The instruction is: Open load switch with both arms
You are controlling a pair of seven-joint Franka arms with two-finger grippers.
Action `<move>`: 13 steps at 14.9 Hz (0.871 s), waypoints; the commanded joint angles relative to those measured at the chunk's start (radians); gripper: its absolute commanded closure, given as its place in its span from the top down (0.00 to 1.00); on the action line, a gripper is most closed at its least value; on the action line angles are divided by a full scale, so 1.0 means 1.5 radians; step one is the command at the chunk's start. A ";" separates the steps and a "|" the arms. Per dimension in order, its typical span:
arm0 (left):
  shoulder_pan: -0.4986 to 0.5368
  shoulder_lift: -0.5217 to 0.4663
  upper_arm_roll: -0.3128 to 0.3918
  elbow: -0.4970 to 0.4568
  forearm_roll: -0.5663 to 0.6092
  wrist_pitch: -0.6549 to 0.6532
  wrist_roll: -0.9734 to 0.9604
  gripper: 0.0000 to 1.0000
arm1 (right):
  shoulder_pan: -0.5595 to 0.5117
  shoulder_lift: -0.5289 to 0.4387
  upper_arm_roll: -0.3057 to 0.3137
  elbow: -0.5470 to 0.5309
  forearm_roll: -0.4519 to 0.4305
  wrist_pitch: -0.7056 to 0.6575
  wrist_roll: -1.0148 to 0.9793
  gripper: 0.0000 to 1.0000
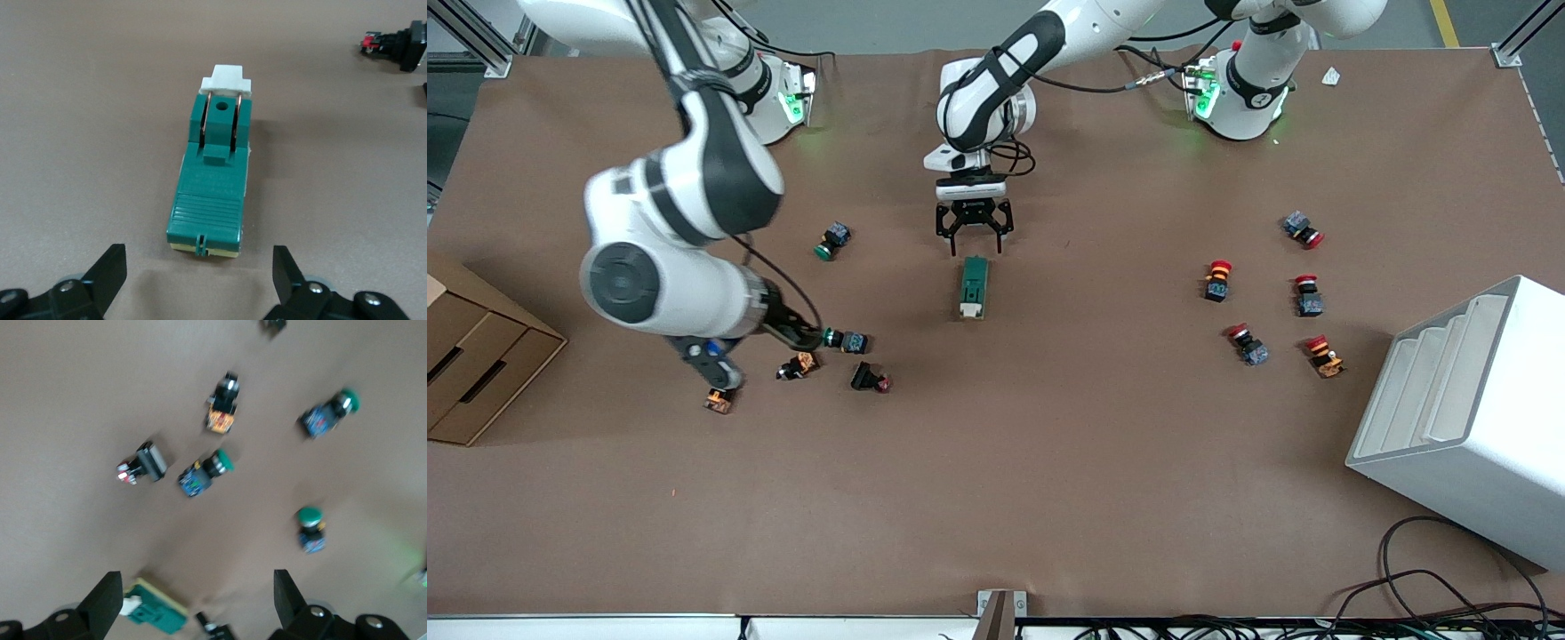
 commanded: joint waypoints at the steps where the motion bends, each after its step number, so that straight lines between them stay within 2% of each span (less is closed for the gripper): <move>1: -0.008 0.003 0.004 -0.010 0.065 -0.019 -0.020 0.94 | 0.041 0.035 -0.007 0.008 0.021 0.042 0.136 1.00; 6: -0.011 0.034 0.005 -0.007 0.130 -0.041 -0.035 0.96 | 0.115 0.103 -0.007 0.017 0.020 0.113 0.333 1.00; 9: -0.015 0.063 0.004 -0.005 0.183 -0.056 -0.113 0.98 | 0.151 0.139 -0.007 0.021 0.020 0.161 0.441 1.00; 13: -0.022 0.073 0.004 -0.006 0.182 -0.057 -0.123 0.99 | 0.182 0.177 -0.007 0.021 0.021 0.205 0.541 1.00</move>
